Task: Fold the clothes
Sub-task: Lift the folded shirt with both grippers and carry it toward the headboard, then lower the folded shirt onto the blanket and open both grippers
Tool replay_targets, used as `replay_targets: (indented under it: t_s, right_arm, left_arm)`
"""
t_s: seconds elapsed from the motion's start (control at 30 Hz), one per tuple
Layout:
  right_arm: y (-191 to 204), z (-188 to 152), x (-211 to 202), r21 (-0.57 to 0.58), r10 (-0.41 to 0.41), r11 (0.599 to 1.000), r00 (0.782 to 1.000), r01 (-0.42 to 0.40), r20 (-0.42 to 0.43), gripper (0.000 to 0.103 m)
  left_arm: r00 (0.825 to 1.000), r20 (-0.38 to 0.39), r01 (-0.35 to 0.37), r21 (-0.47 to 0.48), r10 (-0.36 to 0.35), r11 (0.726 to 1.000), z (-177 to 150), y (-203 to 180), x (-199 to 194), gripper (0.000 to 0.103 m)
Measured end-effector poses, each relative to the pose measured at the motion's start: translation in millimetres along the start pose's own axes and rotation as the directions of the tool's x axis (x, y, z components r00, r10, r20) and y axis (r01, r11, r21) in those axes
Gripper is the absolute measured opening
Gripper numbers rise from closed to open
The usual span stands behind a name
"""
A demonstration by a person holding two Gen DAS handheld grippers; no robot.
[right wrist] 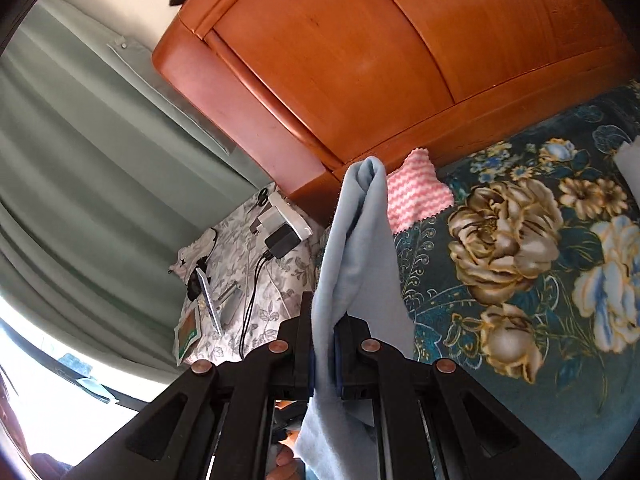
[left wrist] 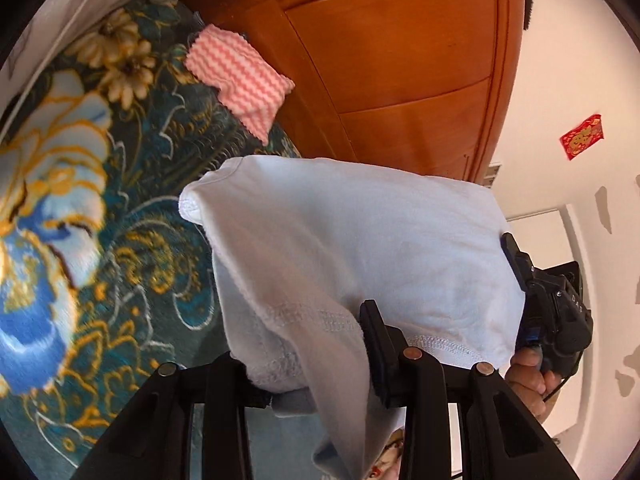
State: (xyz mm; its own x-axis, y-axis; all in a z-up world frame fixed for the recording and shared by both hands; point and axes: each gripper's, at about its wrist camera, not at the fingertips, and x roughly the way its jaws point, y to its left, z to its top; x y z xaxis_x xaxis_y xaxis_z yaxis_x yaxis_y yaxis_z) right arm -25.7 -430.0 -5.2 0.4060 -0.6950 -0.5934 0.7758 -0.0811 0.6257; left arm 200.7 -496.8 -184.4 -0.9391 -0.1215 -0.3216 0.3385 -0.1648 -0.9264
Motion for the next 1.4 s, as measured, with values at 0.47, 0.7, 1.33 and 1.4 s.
replay_targets:
  t_s: [0.47,0.7,1.33,1.4]
  right_arm:
    - [-154,30,89,-0.046,-0.383,0.923,0.901,0.382,-0.204,0.007]
    - [-214,16,89,0.009,-0.507,0.850,0.824,0.526,-0.254,0.010]
    - [-168,-68,94,-0.310,-0.608,0.786,0.760,0.536,-0.230,0.030]
    - [-179,-79,91,-0.291,-0.625,0.775,0.747,0.560,-0.228,0.030]
  left_arm:
    - [0.973,-0.129,-0.184,0.075,0.193,0.980,-14,55,89,0.038]
    - [0.949,-0.138,-0.261,0.160,0.283,0.952,-23,58,88,0.040]
    - [0.865,-0.067,-0.410,0.476,0.498,0.778,-37,-7,138,0.042]
    - [0.865,-0.066,-0.406,0.490,0.497,0.772,-43,-1,138,0.042]
